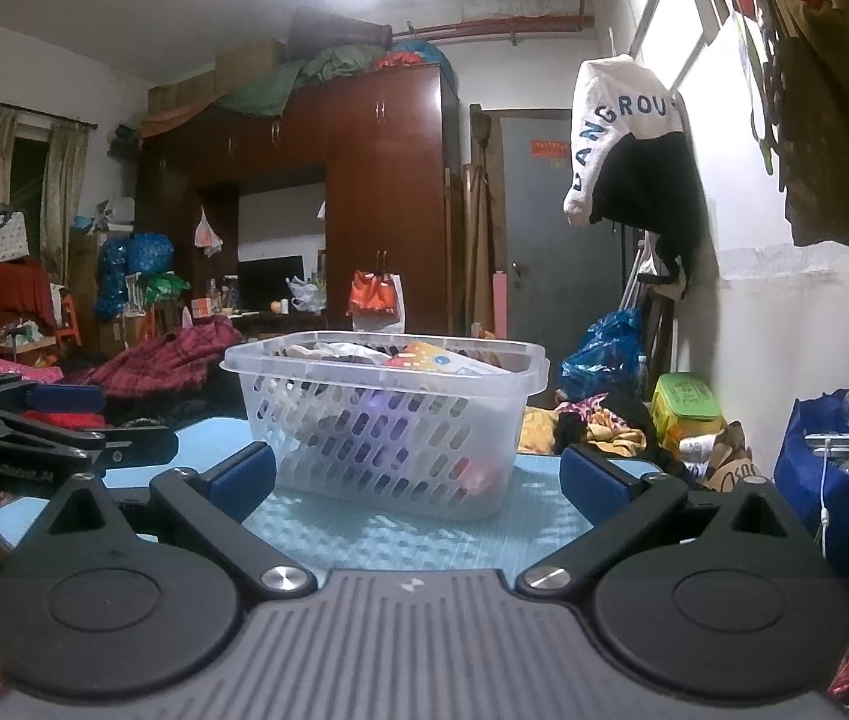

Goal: Organize objects

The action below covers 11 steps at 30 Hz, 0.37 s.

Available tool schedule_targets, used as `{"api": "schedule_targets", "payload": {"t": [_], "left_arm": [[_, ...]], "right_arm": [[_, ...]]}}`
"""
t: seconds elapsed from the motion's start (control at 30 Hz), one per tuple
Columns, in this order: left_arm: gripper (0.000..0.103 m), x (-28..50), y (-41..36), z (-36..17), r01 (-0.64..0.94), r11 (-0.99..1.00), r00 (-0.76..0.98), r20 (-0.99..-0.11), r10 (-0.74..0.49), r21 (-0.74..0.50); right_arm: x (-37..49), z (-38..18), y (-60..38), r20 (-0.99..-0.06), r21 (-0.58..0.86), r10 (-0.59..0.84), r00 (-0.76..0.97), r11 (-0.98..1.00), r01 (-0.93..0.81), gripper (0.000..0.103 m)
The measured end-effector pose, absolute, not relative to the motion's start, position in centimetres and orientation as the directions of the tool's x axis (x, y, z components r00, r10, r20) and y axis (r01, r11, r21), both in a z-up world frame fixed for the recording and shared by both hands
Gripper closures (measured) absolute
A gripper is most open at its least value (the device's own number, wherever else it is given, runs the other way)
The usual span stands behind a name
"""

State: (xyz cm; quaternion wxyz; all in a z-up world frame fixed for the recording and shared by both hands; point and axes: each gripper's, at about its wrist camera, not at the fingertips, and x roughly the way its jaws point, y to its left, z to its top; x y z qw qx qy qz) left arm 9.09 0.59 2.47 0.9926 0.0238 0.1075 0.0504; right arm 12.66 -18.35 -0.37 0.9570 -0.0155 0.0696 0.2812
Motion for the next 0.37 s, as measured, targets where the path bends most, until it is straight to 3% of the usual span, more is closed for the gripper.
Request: {"api": "schedule_targets", "payload": {"t": [0.37], "left_arm": [[0.003,8.5,-0.5,2.4,-0.069,0.993,0.982,-0.171,0.085,0.099]], "right_arm": [[12.7,-0.5,-18.3,-0.148,0.009,0.533,0.833,0.843,-0.538,0.000]]}}
